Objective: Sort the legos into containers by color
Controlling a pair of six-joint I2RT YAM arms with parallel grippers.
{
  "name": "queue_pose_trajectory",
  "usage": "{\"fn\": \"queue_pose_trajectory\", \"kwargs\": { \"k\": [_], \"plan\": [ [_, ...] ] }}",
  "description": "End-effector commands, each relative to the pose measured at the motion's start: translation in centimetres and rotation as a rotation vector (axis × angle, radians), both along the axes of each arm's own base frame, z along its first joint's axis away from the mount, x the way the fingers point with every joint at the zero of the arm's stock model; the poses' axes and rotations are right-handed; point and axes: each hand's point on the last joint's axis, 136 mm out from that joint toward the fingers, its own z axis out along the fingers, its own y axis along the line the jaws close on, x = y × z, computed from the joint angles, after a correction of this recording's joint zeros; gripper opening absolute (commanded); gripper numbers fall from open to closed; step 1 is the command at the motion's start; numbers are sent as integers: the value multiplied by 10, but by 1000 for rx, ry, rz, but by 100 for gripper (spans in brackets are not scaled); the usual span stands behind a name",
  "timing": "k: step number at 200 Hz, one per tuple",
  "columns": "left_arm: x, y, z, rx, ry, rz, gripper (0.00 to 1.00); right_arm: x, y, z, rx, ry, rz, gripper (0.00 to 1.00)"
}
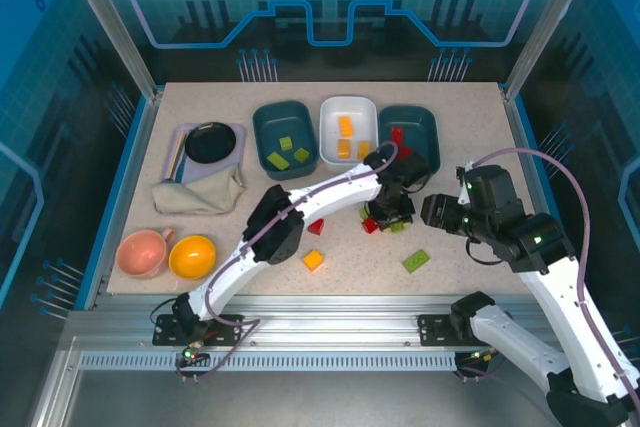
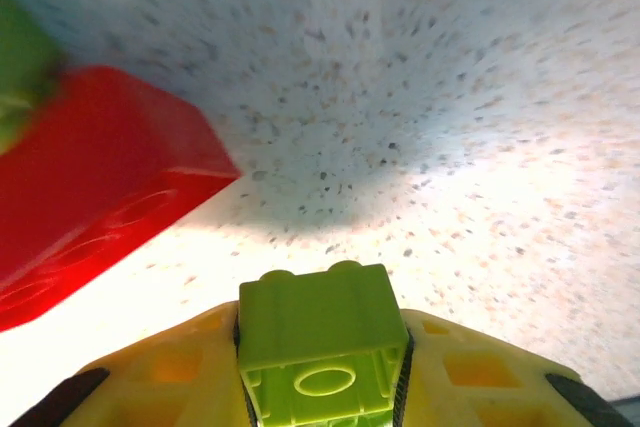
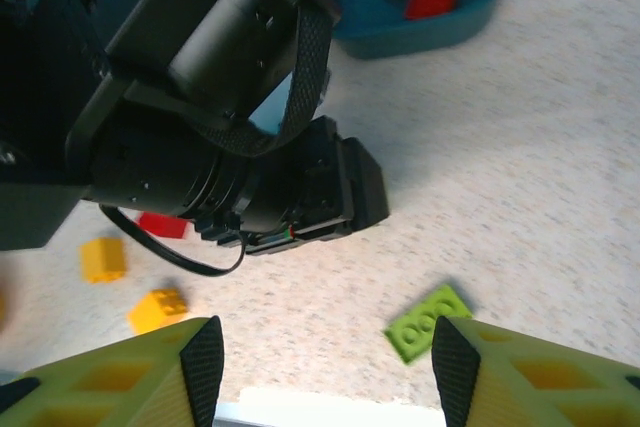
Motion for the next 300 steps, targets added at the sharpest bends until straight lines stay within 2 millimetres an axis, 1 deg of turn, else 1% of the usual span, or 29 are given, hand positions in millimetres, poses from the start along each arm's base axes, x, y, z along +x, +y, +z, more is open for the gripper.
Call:
{"fn": "queue_pose_trajectory", "kwargs": {
  "k": [1,13,26,47,68,78,93,109,125,131,133,138,147,156,158,171,188,209,218,232,247,276,300],
  "plan": [
    [42,47,71,-33,-151,91,26,4,39,22,116,-105,206,60],
    [57,74,81,-24,-176,141,26,7,51,25,153,-115,256,60],
    [79,108,92,-15,-208,205,26,12,63,27,188,-113,298,60],
    [111,162,98,10,-244,299,26,24,83,26,228,-99,350,60],
    [147,211,103,30,-296,386,26,37,105,24,234,-82,397,60],
    [165,231,102,41,-325,421,26,43,115,22,237,-75,412,60],
    [188,262,95,58,-341,483,26,54,128,19,255,-61,420,60],
    [212,284,85,49,-348,534,27,65,141,17,267,-54,428,60],
    [234,290,75,25,-353,541,27,77,148,13,265,-38,417,60],
    [242,290,70,23,-352,534,27,82,149,12,261,-37,410,61],
    [244,290,72,18,-356,534,27,84,150,11,260,-34,408,61],
    [250,289,66,15,-351,528,27,88,152,11,259,-33,405,61],
    [258,287,59,7,-345,522,28,95,156,12,264,-34,408,61],
    [264,287,48,13,-329,521,29,101,159,12,260,-28,406,61],
    [265,287,49,12,-332,523,29,102,160,12,261,-26,406,61],
    [270,287,33,11,-304,535,29,110,165,11,261,-14,409,61],
    [273,287,18,3,-275,559,30,117,168,7,260,5,407,61],
    [272,284,7,-7,-252,556,33,121,171,0,256,24,408,61],
    [272,283,6,-17,-244,555,37,122,171,-3,251,34,407,61],
    [271,279,10,-37,-242,543,49,122,170,-8,237,45,408,61],
    [270,277,25,-48,-265,528,55,122,167,-13,211,54,407,61],
    [264,277,65,-60,-325,510,61,120,158,-26,149,71,393,61],
    [248,283,104,-63,-372,522,63,117,137,-40,35,99,346,61]
  ]
}}
